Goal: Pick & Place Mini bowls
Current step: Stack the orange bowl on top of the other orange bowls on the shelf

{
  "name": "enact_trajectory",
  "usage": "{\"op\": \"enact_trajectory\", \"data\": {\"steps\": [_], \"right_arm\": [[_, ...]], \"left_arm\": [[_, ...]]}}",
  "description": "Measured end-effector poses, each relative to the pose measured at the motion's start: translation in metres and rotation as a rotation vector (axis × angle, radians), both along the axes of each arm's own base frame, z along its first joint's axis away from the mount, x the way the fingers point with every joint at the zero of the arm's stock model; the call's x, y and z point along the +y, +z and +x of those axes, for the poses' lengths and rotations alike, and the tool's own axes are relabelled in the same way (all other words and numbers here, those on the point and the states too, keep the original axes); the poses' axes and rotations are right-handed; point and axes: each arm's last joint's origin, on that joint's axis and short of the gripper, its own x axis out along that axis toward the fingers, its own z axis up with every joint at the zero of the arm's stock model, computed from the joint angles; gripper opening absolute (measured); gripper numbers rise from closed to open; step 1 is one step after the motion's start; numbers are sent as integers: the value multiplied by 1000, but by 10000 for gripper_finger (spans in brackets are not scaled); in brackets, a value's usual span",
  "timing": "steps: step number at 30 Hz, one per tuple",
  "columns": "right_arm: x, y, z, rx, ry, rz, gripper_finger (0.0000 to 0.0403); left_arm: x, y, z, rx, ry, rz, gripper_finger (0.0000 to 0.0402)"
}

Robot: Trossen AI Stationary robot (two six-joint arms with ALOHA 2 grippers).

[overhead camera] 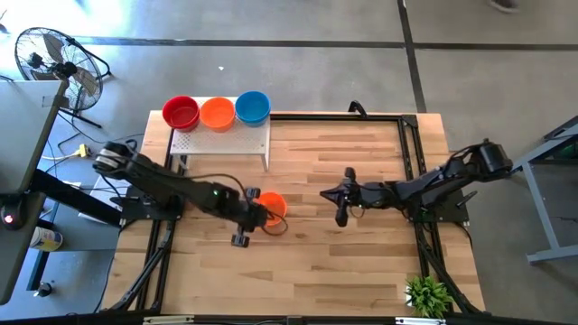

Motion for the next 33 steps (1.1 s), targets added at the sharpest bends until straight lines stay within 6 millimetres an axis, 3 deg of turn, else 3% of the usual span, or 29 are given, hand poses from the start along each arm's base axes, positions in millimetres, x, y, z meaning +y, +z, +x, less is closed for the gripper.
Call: {"op": "enact_trajectory", "data": {"steps": [5,11,15,22,24,26,33], "right_arm": [[0,2,-8,-20,-12,-9,1],[-1,1,-13,-40,-14,-9,2],[-1,1,-13,-42,-13,-8,1],[-1,1,-13,-47,-14,-8,1],[-1,1,-13,-48,-14,-8,2],[-1,1,-13,-48,-14,-7,2],[-1,1,-13,-39,-11,-8,2]], "left_arm": [[-12,-25,7,62,12,62,115],[-11,-42,16,67,89,153,119],[-12,-49,19,76,59,162,94],[-15,-53,22,86,-5,136,8],[-15,-43,22,88,-23,122,10],[-16,-21,23,65,-30,113,6],[-6,83,13,-55,-73,121,3]]}}
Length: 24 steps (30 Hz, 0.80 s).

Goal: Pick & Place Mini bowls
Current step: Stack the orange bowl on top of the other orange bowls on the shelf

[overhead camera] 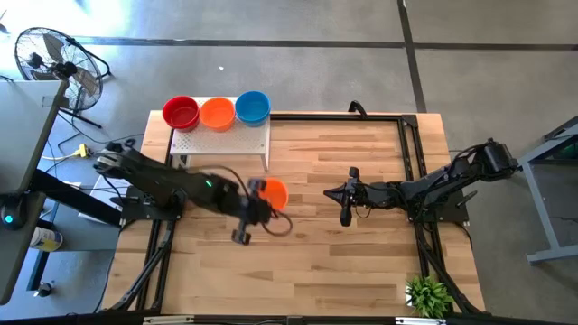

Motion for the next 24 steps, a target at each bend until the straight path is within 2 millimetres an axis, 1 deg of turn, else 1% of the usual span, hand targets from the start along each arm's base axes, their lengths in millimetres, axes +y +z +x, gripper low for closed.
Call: {"op": "enact_trajectory", "data": {"steps": [2,3,4,6,7,9,11,13,16,18,20,22,24], "right_arm": [[0,0,0,3,2,0,1],[0,0,0,3,2,0,1],[0,0,0,2,2,0,1],[0,0,0,2,3,1,2],[0,0,0,2,3,1,2],[0,0,0,1,3,1,1],[0,0,0,3,3,0,1],[0,0,0,3,3,1,2],[1,-1,0,5,7,0,1],[1,-1,0,10,7,-3,1],[1,-2,0,16,7,-7,1],[1,-1,0,15,8,-7,2],[1,-1,0,16,9,-8,1]], "left_arm": [[13,30,-7,-36,38,20,3],[21,43,-13,-37,66,42,3],[29,54,-21,-19,97,68,3],[48,76,-27,-42,169,98,2],[58,86,-33,-46,205,109,2],[76,98,-47,-8,274,123,2],[96,112,-54,-66,349,121,2],[113,112,-66,-18,413,125,2],[139,114,-75,-25,502,113,2],[152,110,-86,27,541,107,1],[164,111,-89,-2,566,98,1],[175,106,-97,33,588,84,1],[184,105,-99,9,597,77,1]]}}
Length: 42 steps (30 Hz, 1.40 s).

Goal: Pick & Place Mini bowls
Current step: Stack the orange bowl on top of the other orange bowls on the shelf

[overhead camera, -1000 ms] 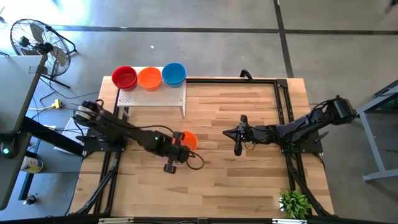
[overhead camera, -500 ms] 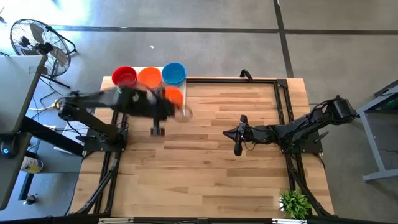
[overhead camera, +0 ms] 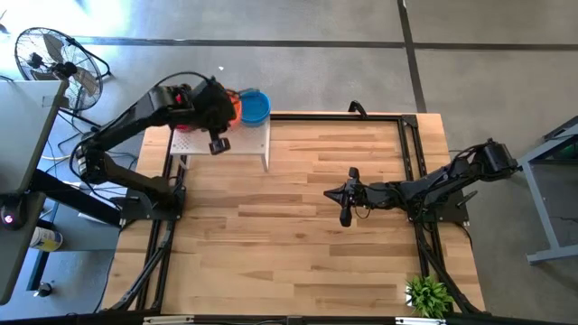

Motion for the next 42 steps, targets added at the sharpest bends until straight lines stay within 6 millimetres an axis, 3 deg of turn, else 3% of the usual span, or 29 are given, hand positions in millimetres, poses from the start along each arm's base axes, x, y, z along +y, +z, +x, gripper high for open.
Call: {"op": "enact_trajectory", "data": {"steps": [9,25,36,42], "right_arm": [[0,0,0,-3,1,-2,1],[0,0,0,-3,1,-2,1],[0,0,0,-3,1,0,1],[0,0,0,-3,1,-1,2]], "left_arm": [[26,-5,-13,0,62,-18,1],[49,-9,-25,-19,86,-92,1],[59,-47,-15,67,65,-98,1],[59,-50,-15,88,78,-90,5]]}}
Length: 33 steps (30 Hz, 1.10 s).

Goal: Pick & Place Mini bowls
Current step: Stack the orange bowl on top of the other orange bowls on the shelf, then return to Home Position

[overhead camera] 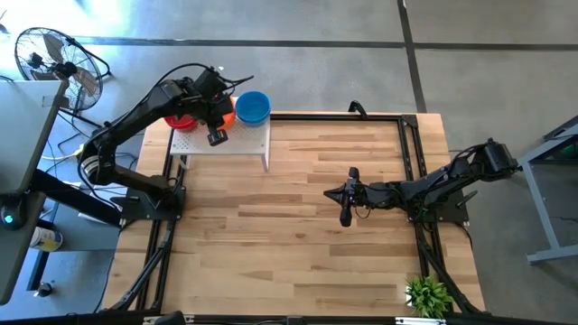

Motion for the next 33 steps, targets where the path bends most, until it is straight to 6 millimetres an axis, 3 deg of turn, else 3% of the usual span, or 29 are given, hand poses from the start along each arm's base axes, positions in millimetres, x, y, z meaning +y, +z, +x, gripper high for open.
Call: {"op": "enact_trajectory", "data": {"steps": [12,17,23,26,30,33], "right_arm": [[0,0,0,0,0,0,1],[0,0,0,5,0,-2,1],[0,-1,0,13,5,-19,2],[0,-1,0,17,7,-24,1],[1,-1,0,20,87,-13,0],[-1,3,-1,11,153,-24,0]], "left_arm": [[-1,1,-1,13,29,19,98],[-9,11,-9,-51,10,25,113],[-28,24,-19,-377,-91,-2,94],[-40,12,-18,-565,-194,34,59],[-56,-19,-14,-758,-305,76,9],[-66,-46,-10,-877,-362,116,9]]}}
